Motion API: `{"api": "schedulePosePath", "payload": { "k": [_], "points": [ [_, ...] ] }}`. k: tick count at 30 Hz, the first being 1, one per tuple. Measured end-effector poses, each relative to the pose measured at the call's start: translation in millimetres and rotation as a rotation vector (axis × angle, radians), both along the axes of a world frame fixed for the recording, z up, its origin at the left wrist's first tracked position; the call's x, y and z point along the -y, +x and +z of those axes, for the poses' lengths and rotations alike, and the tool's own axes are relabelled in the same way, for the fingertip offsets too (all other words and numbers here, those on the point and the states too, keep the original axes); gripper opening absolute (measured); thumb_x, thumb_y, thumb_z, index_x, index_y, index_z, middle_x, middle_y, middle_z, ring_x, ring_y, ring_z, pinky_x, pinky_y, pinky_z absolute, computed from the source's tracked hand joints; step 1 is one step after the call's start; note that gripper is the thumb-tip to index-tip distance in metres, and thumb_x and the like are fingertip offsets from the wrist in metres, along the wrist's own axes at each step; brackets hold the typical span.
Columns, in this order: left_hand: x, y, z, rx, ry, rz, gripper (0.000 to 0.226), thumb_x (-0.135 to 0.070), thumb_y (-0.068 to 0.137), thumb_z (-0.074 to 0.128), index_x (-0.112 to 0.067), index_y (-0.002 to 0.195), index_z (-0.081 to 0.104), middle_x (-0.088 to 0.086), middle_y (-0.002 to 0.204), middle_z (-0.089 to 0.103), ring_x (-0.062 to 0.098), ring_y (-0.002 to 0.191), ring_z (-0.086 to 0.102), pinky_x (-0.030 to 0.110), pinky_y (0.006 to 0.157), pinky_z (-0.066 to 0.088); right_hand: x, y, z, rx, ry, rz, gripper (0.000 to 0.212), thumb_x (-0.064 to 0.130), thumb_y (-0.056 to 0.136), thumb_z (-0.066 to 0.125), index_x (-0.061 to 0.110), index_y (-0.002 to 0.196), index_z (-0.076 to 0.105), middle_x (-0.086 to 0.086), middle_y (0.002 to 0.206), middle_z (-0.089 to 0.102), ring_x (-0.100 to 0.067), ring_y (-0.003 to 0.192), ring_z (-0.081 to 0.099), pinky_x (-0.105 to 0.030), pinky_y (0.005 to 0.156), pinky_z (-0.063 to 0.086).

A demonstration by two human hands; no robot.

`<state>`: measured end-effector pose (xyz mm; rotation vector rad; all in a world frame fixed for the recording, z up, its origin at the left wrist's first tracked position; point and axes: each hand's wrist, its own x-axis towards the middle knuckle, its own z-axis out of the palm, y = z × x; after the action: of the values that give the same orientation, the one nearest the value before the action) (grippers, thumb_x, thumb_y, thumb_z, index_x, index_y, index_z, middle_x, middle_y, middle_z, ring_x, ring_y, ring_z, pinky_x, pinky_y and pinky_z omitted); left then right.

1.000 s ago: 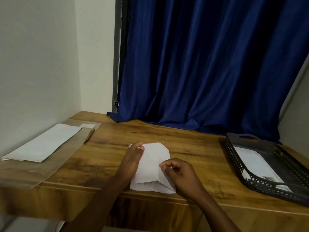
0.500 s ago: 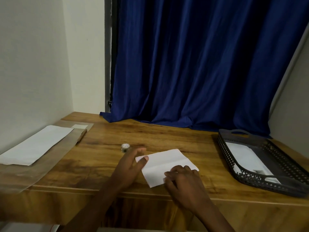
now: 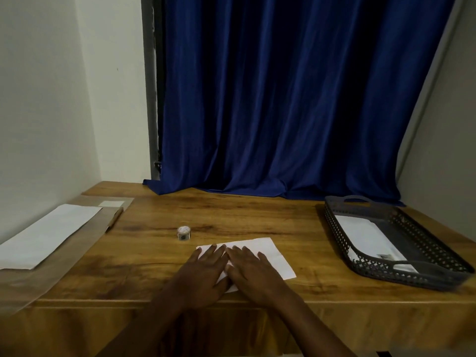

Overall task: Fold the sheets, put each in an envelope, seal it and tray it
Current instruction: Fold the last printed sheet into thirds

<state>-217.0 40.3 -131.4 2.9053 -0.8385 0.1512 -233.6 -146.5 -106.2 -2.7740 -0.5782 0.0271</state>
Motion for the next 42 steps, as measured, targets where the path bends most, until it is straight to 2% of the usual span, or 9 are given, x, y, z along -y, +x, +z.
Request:
{"api": "schedulePosePath", "payload": {
  "k": [6, 16, 22, 25, 30, 34, 36, 39, 42],
  "points": [
    [2.8, -0.1, 3.5, -0.042, 0.063, 0.041, 0.101, -0.077, 0.077, -0.012, -0.023, 0.162, 0.0, -0.003, 0.169, -0.008, 0.015, 0.155, -0.01, 0.038, 0.121, -0.011, 40.7, 14.1, -5.0, -0.044, -0.147, -0.075, 0.087, 0.078, 0.085, 0.001, 0.035, 0.161, 0.004, 0.011, 0.169, -0.005, -0.012, 0.156, -0.007, -0.042, 0.126, -0.002],
    [-1.2, -15.2, 15.3, -0.041, -0.072, 0.044, 0.105, -0.097, 0.076, 0.014, -0.036, 0.161, 0.009, -0.013, 0.169, -0.002, 0.01, 0.155, -0.002, 0.042, 0.127, 0.006, 79.7, 4.0, -9.3, 0.075, -0.013, -0.094, 0.082, 0.08, 0.091, 0.025, 0.038, 0.16, 0.012, 0.012, 0.169, -0.003, -0.008, 0.155, -0.005, -0.038, 0.127, 0.003],
    [-17.8, -42.4, 8.8, 0.005, -0.037, -0.096, 0.085, -0.081, 0.084, 0.046, -0.045, 0.157, 0.019, -0.021, 0.166, 0.012, 0.003, 0.152, 0.005, 0.038, 0.126, 0.01, 92.1, -31.8, -9.0, 0.051, -0.082, 0.042, 0.095, 0.096, 0.075, 0.03, 0.048, 0.156, 0.02, 0.025, 0.166, 0.009, 0.003, 0.152, 0.002, -0.035, 0.127, 0.005],
    [-31.0, -52.1, -7.8, 0.086, -0.137, -0.21, 0.07, -0.066, 0.09, 0.053, -0.049, 0.153, 0.029, -0.024, 0.163, 0.022, 0.003, 0.151, 0.014, 0.038, 0.124, 0.017, 104.4, -48.5, -17.9, 0.144, -0.069, 0.079, 0.081, 0.084, 0.079, 0.051, 0.053, 0.151, 0.032, 0.031, 0.161, 0.019, 0.006, 0.149, 0.011, -0.028, 0.124, 0.01],
    [-42.1, -73.7, -1.4, 0.05, -0.453, -0.305, 0.046, -0.029, 0.095, 0.061, -0.042, 0.138, 0.057, -0.025, 0.147, 0.05, 0.003, 0.14, 0.043, 0.034, 0.116, 0.036, 111.3, -64.1, -7.0, 0.279, 0.133, 0.135, 0.039, 0.044, 0.084, 0.063, 0.047, 0.123, 0.068, 0.033, 0.128, 0.063, 0.01, 0.121, 0.053, -0.03, 0.107, 0.041],
    [-28.5, -90.6, 54.8, -0.187, -0.81, -0.086, 0.018, -0.032, 0.102, 0.058, -0.04, 0.103, 0.074, -0.018, 0.096, 0.077, 0.004, 0.088, 0.072, 0.025, 0.075, 0.058, 101.1, -68.9, 40.3, 0.159, 0.48, 0.081, 0.015, 0.026, 0.09, 0.073, 0.034, 0.101, 0.08, 0.022, 0.097, 0.076, 0.001, 0.09, 0.07, -0.024, 0.081, 0.056],
    [-25.5, -84.3, 73.5, -0.265, -0.953, 0.02, 0.013, -0.025, 0.098, 0.062, -0.035, 0.1, 0.069, -0.022, 0.088, 0.076, 0.003, 0.081, 0.073, 0.018, 0.063, 0.055, 95.9, -63.5, 63.5, 0.107, 0.64, 0.006, 0.013, 0.018, 0.087, 0.078, 0.03, 0.093, 0.08, 0.014, 0.09, 0.078, -0.005, 0.083, 0.073, -0.027, 0.073, 0.058],
    [-23.5, -63.5, 93.4, -0.248, -1.112, 0.069, 0.01, -0.022, 0.096, 0.064, -0.026, 0.101, 0.071, -0.013, 0.089, 0.078, 0.009, 0.08, 0.075, 0.021, 0.064, 0.055, 88.9, -51.2, 91.5, 0.064, 0.772, -0.029, 0.004, 0.015, 0.086, 0.078, 0.017, 0.084, 0.075, 0.007, 0.079, 0.078, -0.01, 0.072, 0.074, -0.033, 0.066, 0.059],
    [-24.2, -32.2, 92.9, -0.309, -1.197, 0.106, 0.011, -0.018, 0.095, 0.066, -0.02, 0.104, 0.071, -0.012, 0.089, 0.078, 0.009, 0.082, 0.075, 0.017, 0.063, 0.055, 78.0, -30.9, 98.5, -0.016, 0.839, -0.061, 0.036, 0.003, 0.088, 0.073, 0.022, 0.062, 0.057, 0.018, 0.045, 0.061, 0.009, 0.044, 0.057, -0.006, 0.047, 0.041]
  ]
}}
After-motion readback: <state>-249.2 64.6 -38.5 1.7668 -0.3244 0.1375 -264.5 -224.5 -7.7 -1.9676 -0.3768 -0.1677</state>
